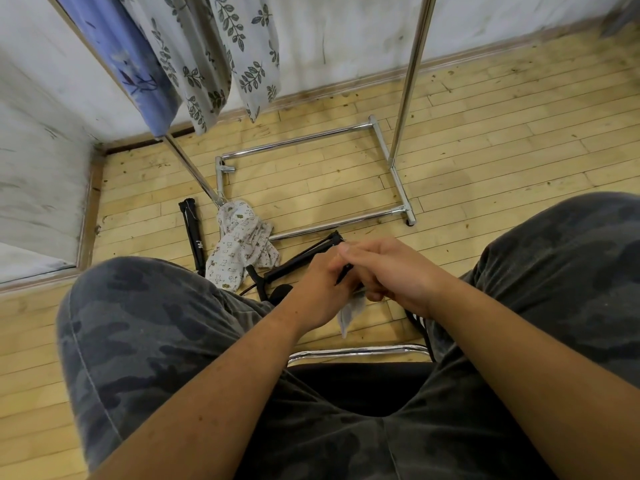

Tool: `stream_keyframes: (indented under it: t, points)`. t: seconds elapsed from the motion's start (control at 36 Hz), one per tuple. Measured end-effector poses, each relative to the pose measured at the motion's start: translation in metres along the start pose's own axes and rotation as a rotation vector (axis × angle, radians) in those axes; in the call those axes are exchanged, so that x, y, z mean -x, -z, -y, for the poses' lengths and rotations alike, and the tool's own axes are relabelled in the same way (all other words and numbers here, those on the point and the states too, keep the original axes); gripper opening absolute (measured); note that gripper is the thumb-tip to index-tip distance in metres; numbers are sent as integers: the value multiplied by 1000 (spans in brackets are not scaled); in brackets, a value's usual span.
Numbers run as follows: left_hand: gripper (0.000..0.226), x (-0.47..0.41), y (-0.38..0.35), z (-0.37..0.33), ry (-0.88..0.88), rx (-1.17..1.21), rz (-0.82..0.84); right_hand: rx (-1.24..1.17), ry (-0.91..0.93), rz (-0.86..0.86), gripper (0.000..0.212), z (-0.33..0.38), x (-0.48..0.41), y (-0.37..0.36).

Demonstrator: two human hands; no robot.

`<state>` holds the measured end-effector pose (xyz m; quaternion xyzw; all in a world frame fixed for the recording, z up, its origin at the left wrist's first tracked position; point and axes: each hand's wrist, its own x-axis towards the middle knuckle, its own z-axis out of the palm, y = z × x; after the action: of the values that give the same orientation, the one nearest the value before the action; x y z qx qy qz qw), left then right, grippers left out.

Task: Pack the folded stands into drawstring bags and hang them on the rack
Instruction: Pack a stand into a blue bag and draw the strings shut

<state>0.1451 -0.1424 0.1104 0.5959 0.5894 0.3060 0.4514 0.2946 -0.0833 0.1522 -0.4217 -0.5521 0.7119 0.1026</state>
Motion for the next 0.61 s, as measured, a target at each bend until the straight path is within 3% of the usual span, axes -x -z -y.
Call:
stream_keyframes:
  t: [0.22,0.47,0.61]
  points:
    - [24,4,-1,-2,147,-53,47,-8,-10,-19,38,-2,0,-2]
    - [27,-1,-5,5,88,-128,37,-246,-36,65,38,1,8,1]
    - [30,-2,-2,10,123,-105,64,-40,-11,45,38,7,9,2]
